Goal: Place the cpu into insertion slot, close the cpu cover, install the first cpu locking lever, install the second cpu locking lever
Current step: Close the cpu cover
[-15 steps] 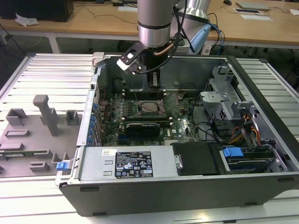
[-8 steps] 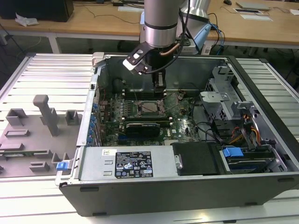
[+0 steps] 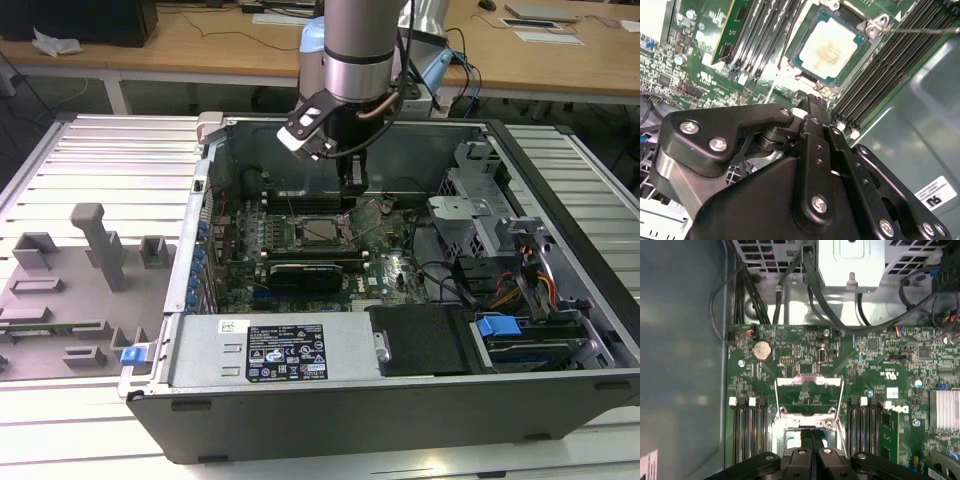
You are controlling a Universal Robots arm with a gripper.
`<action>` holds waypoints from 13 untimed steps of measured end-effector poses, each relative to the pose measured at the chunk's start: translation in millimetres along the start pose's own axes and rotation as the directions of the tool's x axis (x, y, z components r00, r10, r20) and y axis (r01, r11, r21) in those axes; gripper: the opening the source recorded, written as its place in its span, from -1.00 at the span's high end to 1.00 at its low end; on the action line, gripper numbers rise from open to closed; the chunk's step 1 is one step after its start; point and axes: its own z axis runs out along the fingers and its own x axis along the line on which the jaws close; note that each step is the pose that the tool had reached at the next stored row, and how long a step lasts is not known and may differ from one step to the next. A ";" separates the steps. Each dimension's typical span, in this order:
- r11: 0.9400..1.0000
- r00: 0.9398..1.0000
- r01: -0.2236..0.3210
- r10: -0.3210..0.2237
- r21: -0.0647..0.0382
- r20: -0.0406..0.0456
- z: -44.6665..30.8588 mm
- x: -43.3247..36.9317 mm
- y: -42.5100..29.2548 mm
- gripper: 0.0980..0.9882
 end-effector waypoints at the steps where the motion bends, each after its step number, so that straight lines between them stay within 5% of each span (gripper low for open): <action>1: 1.000 1.000 0.000 0.000 0.000 0.000 0.1 0.0 2.6 0.98; 13: 1.000 1.000 0.000 0.000 0.000 0.000 1.9 -0.1 28.6 0.98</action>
